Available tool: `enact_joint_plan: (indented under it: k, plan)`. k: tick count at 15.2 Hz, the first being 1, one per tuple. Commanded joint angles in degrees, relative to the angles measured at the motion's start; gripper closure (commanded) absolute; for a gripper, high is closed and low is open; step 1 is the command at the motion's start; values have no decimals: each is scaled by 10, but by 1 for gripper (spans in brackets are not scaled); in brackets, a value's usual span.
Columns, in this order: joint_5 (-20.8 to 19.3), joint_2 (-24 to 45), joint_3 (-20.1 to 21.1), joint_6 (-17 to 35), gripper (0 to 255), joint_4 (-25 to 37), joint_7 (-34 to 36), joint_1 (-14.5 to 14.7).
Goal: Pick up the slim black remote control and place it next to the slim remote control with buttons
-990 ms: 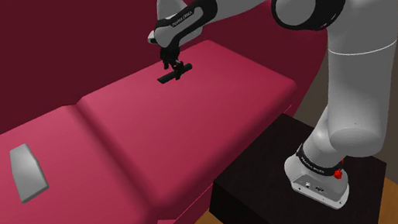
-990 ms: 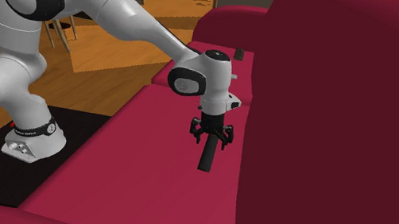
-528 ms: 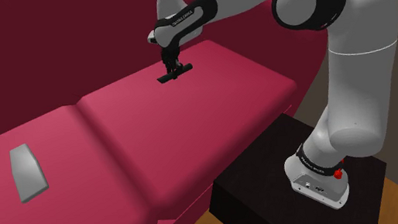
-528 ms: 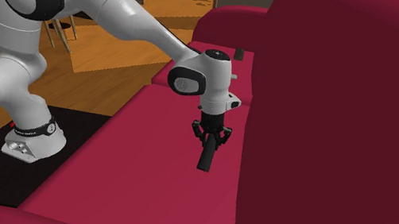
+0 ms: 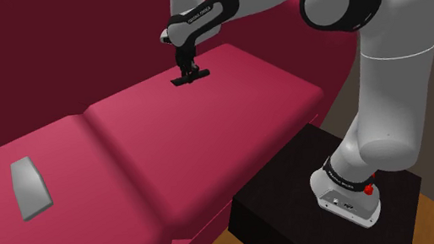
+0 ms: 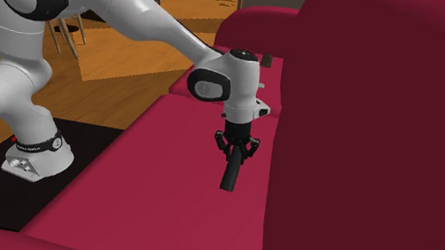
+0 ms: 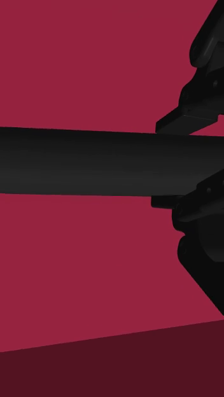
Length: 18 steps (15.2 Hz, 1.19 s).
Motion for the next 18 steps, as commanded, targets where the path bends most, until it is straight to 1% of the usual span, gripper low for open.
enact_joint_plan:
  k: [1,13,18]
  plan:
    - [-1,-7,-1,-11,255,4,1,0]
    - [-9,-43,-4,-87,255,44,5,2]
    - [-24,-68,11,-77,255,10,70,47]
